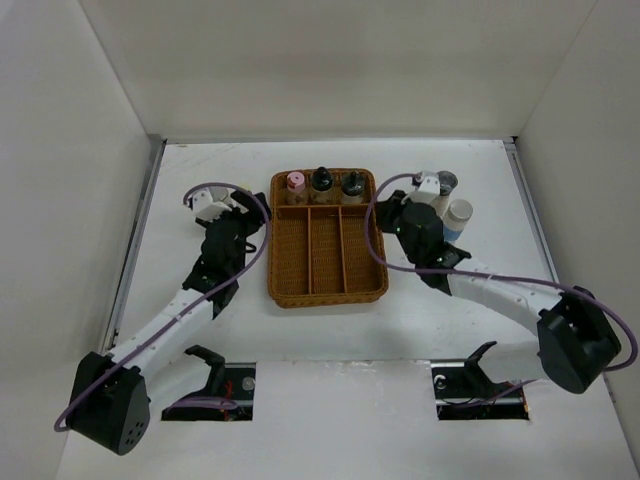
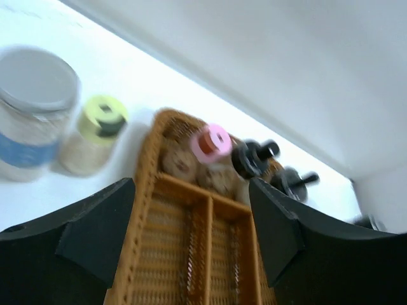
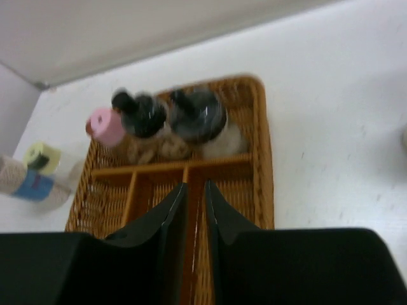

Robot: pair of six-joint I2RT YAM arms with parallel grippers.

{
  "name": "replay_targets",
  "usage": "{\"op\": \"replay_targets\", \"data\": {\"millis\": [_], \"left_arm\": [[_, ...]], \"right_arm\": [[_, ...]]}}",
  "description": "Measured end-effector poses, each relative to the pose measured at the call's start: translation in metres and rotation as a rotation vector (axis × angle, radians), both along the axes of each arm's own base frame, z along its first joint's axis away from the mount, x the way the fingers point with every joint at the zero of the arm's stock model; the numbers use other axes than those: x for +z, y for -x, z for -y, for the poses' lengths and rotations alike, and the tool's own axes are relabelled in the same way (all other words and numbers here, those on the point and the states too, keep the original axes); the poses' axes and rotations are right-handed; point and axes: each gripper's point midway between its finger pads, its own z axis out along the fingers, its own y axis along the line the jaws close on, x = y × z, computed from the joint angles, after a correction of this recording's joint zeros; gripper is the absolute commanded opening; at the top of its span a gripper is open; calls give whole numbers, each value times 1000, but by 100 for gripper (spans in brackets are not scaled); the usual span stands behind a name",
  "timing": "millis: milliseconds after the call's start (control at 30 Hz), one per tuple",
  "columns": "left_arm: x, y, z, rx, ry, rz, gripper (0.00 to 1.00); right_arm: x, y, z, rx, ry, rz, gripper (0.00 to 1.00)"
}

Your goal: Organize the condiment bottles

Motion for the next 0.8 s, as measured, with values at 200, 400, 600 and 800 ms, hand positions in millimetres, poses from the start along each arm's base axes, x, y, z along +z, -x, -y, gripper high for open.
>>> {"op": "replay_targets", "data": {"millis": [200, 400, 600, 800], "left_arm": [[8, -11, -43, 175, -103, -72, 73], [-33, -28, -72, 269, -204, -240, 75], [-32, -55, -82, 296, -264, -294, 78], [-35, -88, -94, 297, -279, -330, 77]], "right_arm": [[-63, 48, -14, 84, 21, -116, 39], [-81, 59, -12, 101, 7, -140, 75], [-76, 61, -25, 153, -20, -121, 84], [-73, 63, -31, 176, -32, -110, 85]]}}
